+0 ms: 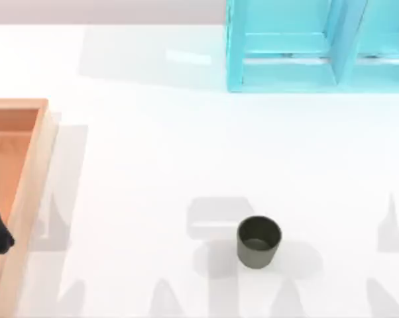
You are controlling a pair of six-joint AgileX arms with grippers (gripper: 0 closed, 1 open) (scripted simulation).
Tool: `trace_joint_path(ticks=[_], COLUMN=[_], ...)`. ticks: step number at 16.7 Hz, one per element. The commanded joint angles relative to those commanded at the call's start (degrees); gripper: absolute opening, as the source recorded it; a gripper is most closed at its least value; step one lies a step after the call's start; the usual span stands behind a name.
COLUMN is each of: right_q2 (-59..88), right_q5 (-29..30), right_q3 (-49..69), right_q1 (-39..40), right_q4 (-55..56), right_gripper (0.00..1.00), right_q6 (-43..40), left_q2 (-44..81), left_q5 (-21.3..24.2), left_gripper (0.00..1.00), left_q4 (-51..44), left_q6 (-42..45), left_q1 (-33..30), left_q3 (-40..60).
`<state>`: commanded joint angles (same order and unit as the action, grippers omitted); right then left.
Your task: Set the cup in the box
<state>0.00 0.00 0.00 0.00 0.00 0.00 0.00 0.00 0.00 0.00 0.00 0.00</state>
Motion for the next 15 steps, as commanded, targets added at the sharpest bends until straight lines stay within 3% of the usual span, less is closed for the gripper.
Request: trace_joint_path(ticks=[6, 10, 15], right_q2=[0.0, 0.0, 0.0], right_q5=[0.0, 0.0, 0.0], right_q3=[0.0, 0.0, 0.0], right_q1=[0.0, 0.0, 0.0], right_q4=[0.0, 0.0, 0.0], right_gripper=[1.00, 1.00, 1.00], right_q6=[0.0, 0.0, 0.0], left_q2=[5.2, 19.4, 47.3], left_q5=[-0.4, -1.6, -3.7], left_gripper=[1.00, 1.00, 1.00], left_q4=[-3.9, -13.6, -30.9], left_q6=[-4.1, -12.8, -25.5], left_q1=[-1.3, -4.7, -11.4], left_q3=[5.6, 20.0, 43.9])
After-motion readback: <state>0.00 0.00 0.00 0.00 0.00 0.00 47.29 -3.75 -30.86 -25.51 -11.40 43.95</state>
